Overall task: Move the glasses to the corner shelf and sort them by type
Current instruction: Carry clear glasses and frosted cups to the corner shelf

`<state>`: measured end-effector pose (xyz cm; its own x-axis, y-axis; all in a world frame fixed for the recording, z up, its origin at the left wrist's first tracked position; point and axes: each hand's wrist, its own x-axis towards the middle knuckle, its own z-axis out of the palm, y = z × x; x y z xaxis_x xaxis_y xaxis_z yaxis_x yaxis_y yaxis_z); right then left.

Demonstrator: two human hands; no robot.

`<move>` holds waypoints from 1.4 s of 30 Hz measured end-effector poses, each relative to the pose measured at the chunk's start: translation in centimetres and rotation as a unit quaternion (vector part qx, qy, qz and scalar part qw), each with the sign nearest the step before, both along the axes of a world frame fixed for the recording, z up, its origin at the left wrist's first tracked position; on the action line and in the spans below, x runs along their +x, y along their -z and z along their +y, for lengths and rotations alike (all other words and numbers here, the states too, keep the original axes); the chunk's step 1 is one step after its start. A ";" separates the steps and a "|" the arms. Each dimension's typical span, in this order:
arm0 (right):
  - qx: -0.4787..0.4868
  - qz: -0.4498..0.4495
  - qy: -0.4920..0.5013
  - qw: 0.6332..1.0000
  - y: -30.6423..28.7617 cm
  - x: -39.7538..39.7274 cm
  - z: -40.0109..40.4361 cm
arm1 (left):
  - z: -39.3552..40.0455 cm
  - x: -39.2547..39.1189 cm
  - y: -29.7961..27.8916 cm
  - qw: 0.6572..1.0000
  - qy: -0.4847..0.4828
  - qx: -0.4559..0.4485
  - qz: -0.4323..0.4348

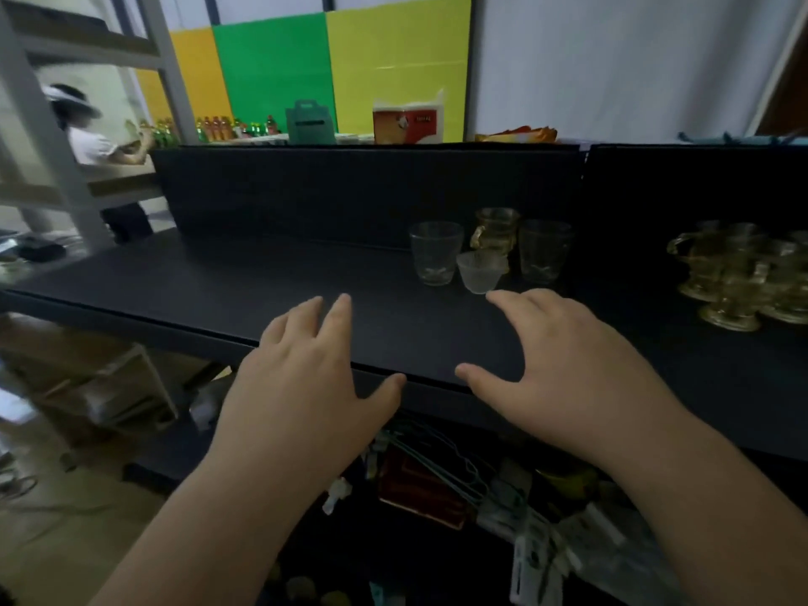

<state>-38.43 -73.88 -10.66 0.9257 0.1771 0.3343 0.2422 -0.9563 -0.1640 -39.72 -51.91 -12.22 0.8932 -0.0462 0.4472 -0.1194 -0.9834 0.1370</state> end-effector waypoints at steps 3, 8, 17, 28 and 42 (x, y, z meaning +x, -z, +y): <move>-0.003 0.008 0.017 1.000 0.0 0.6 1.5 | 1.5 2.0 0.2 0.999 0.028 -0.008 0.014; -0.010 -0.006 0.067 0.998 -0.2 3.2 1.8 | 1.7 6.9 -0.3 0.997 0.072 -0.023 0.025; -0.007 0.019 0.092 0.996 -0.6 8.9 0.6 | -1.5 17.2 -2.0 0.991 0.125 -0.003 0.042; -0.034 0.033 0.150 0.988 -1.1 11.6 0.4 | -4.1 27.4 -3.8 0.967 0.221 0.064 0.113; -0.082 0.071 0.189 0.976 -1.5 15.0 2.4 | -2.2 30.2 -4.0 0.942 0.292 0.092 0.136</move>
